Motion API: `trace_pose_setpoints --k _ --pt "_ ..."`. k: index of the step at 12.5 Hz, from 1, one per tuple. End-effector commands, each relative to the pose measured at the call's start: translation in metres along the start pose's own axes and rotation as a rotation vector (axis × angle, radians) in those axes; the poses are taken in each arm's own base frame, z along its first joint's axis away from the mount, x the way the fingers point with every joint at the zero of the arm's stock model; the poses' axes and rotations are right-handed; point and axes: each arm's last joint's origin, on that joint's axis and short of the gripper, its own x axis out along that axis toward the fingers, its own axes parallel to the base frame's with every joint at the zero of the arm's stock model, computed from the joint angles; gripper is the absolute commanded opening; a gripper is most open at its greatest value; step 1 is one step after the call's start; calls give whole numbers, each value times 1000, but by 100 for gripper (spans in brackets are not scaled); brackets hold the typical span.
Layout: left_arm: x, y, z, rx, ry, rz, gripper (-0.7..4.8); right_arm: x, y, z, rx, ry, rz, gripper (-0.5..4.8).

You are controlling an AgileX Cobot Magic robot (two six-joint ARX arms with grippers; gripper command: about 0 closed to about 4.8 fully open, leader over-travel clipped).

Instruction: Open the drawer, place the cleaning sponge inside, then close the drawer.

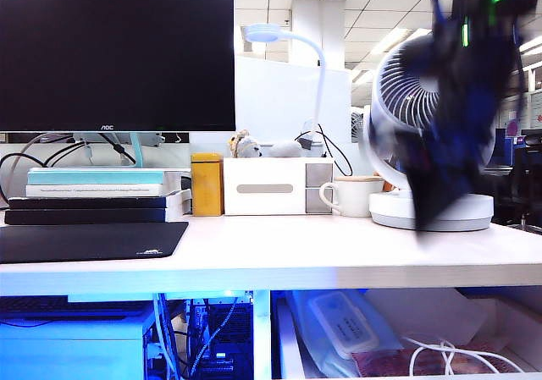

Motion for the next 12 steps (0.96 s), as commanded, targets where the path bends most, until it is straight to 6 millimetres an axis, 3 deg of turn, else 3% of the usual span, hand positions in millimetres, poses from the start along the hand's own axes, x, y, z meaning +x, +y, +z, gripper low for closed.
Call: trace_pose_setpoints --k 1,3,4,6,8,12 --pt "-6 -1 5 8 -29 1 -6 -99 20 11 9 -417 -30 -6" --pt "-8 -2 5 9 -33 1 -6 -130 30 -13 39 -403 -21 -5" --pt "-9 -2 6 10 -36 1 -6 -152 38 -40 48 -352 -9 -6" --pt "-9 -2 6 10 -35 1 -6 -161 42 -57 48 -304 -7 -6" --pt "-9 -3 6 10 -35 -10 -6 -155 44 -67 39 -205 31 -6" --pt "-9 -3 5 9 -31 -25 -6 -104 38 -92 60 -26 107 -6"
